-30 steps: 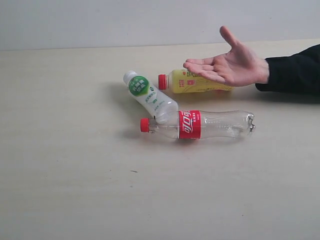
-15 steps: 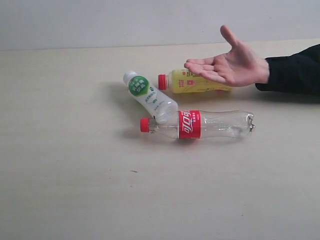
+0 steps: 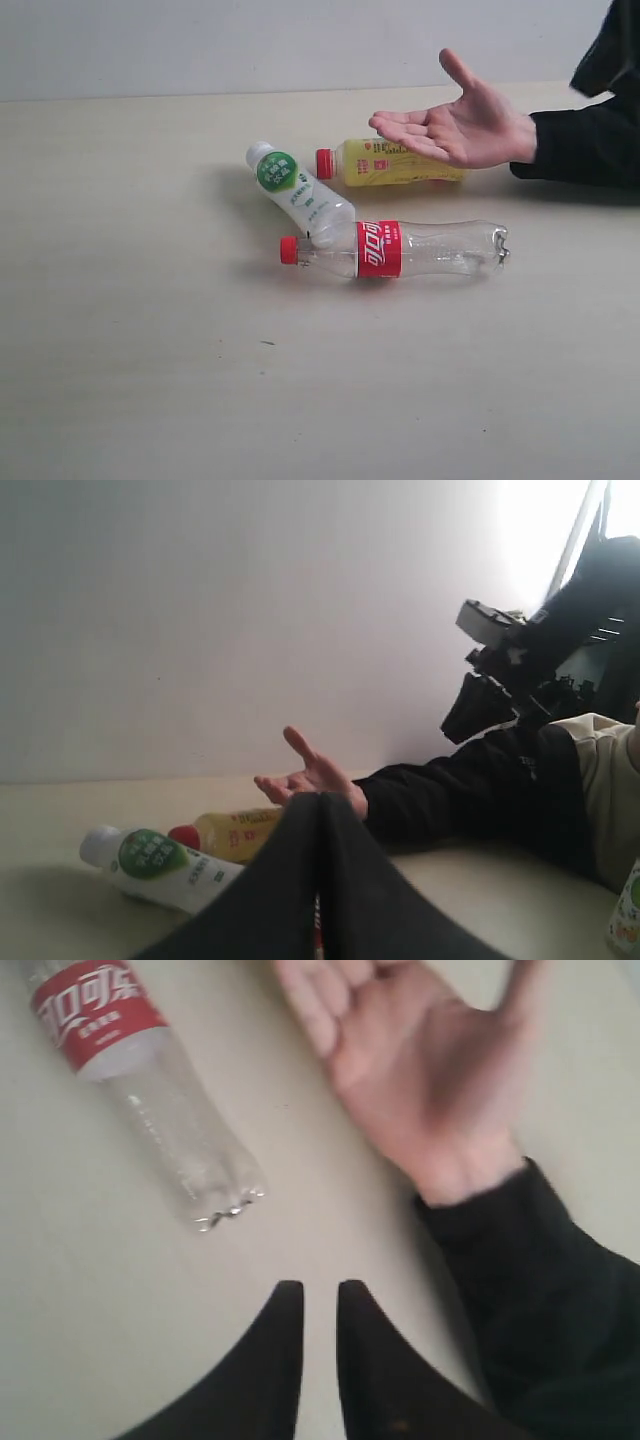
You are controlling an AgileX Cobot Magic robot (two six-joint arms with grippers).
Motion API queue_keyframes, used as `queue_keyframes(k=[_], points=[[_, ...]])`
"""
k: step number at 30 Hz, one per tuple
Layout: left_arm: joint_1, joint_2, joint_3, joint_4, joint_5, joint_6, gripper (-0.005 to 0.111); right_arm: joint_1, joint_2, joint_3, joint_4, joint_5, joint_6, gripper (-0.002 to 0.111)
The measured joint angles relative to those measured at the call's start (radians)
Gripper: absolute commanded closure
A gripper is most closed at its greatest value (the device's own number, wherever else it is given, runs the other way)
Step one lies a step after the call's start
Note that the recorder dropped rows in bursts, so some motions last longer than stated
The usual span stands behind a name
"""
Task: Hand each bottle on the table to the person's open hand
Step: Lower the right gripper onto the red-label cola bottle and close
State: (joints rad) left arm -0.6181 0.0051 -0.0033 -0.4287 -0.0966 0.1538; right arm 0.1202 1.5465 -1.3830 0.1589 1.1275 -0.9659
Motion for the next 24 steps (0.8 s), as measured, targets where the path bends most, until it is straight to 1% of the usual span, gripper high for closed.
queue_keyframes(k=[2,3,5,10,16,24], points=[[0.0,0.0,0.0,0.002,0.009,0.0,0.107,0.043,0.06,-0.008,-0.002,0.014,-0.032,0.068],[0.0,0.0,0.0,0.002,0.013,0.0,0.107,0.065,0.088,-0.01,-0.004,0.019,-0.039,0.066],[0.0,0.0,0.0,0.002,0.017,0.0,0.107,0.106,0.138,-0.014,-0.015,0.023,-0.047,0.063],[0.0,0.0,0.0,0.002,0.017,0.0,0.107,0.206,0.245,-0.014,-0.053,0.019,-0.047,0.059],[0.0,0.0,0.0,0.002,0.019,0.0,0.107,0.3,0.302,-0.014,-0.081,0.011,-0.017,0.045],[0.0,0.0,0.0,0.002,0.019,0.0,0.107,0.388,0.353,-0.014,-0.087,0.0,-0.001,0.043]])
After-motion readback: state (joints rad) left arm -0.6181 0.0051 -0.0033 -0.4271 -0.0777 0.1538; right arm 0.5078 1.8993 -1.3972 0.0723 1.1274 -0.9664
